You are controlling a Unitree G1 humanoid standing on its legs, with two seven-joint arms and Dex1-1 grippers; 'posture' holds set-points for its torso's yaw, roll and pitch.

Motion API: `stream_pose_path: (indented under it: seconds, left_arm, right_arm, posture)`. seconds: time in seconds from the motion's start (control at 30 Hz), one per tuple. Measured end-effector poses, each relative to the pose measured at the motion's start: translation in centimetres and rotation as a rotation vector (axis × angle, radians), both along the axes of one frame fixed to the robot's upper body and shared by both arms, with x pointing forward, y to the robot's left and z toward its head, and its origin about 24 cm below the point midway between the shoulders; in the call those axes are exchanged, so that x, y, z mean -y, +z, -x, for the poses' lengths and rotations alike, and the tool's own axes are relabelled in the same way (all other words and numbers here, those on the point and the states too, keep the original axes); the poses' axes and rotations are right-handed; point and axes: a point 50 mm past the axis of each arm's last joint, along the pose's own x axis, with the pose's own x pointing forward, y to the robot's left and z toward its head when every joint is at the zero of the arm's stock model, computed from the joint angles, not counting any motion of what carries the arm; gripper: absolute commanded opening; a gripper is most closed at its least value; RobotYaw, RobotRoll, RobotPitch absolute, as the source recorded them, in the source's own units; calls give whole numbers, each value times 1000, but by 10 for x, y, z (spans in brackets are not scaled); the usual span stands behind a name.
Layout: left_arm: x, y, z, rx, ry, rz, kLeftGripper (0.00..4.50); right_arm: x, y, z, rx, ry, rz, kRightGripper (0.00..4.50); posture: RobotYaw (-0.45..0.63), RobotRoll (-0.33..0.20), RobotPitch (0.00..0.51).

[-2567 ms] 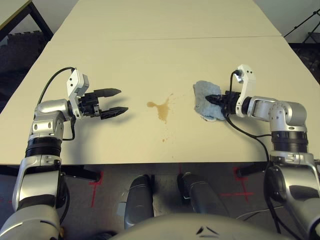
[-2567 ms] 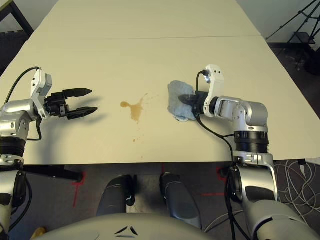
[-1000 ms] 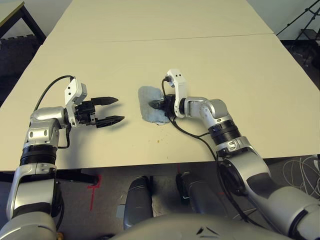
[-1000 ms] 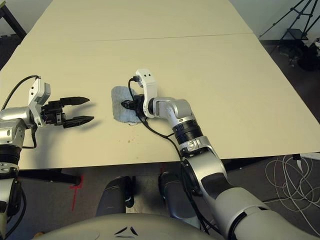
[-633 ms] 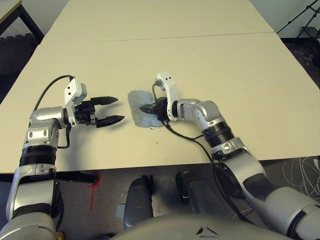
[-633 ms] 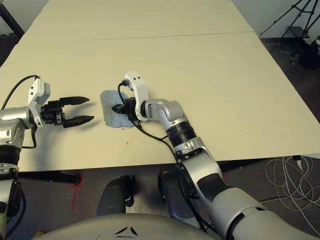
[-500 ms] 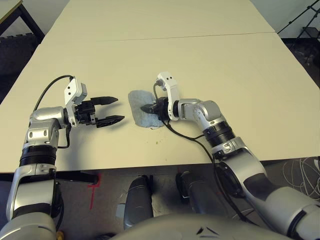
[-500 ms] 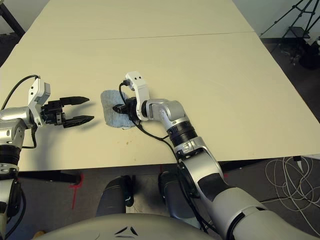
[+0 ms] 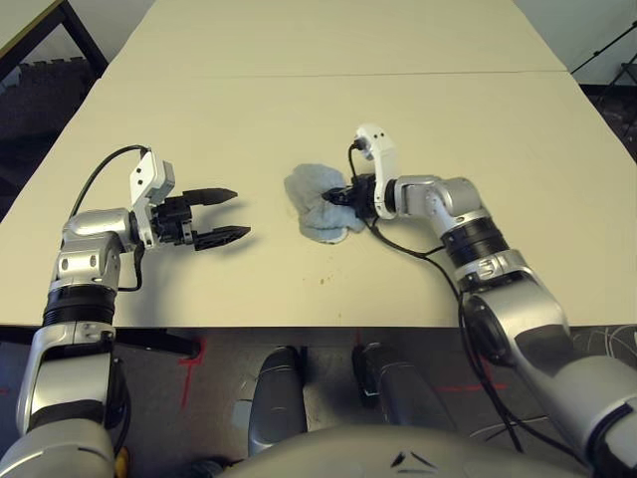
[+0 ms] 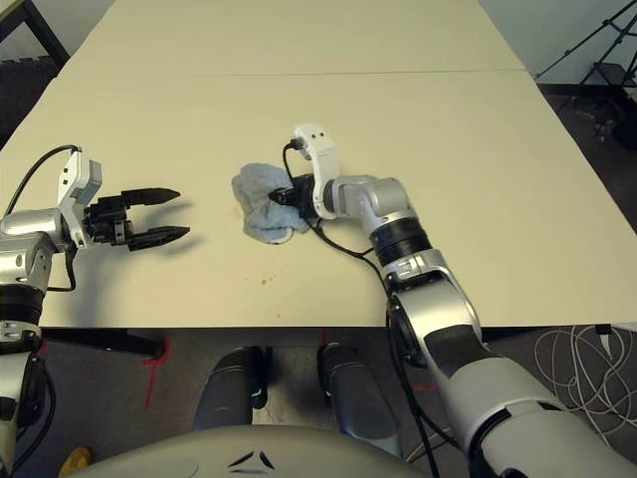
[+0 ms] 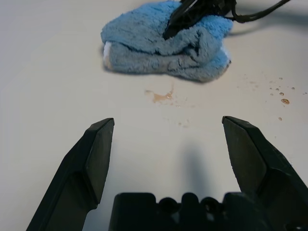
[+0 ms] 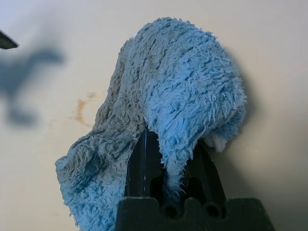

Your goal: Wipe the water off the table with a rag.

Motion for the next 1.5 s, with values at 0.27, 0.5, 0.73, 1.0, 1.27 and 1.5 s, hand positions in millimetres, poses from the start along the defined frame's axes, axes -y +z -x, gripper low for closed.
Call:
stream_pose_path:
  seconds: [0.27,0.5,0.73,1.0,1.27,1.5]
  left_arm:
    - [2,3,-6,10,0,8,4500]
    - [6,6,-12,24,-8,12,4500]
    - [11,6,-18,28,-14,28,4500]
    - [11,7,-22,38,-7,39,4500]
    - [11,6,-22,39,-13,37,4500]
    - [9,8,-22,42,-13,32,4500]
  right_arm:
    - [70,27,-3,51,-99,86,143]
    - [104,63,15,20,-129,9,143]
    - [149,96,34,41,-174,45,143]
    - [198,84,39,38,-305,122,143]
    - [225,46,40,-36,-396,156,143]
    - [235,26,38,-37,-442,206,493]
  posture:
    - [-229,0,154]
    - [-247,0,152]
    - [-255,0,147]
    - [-265,0,129]
    - [-253,0,126]
    - [-245,0,130]
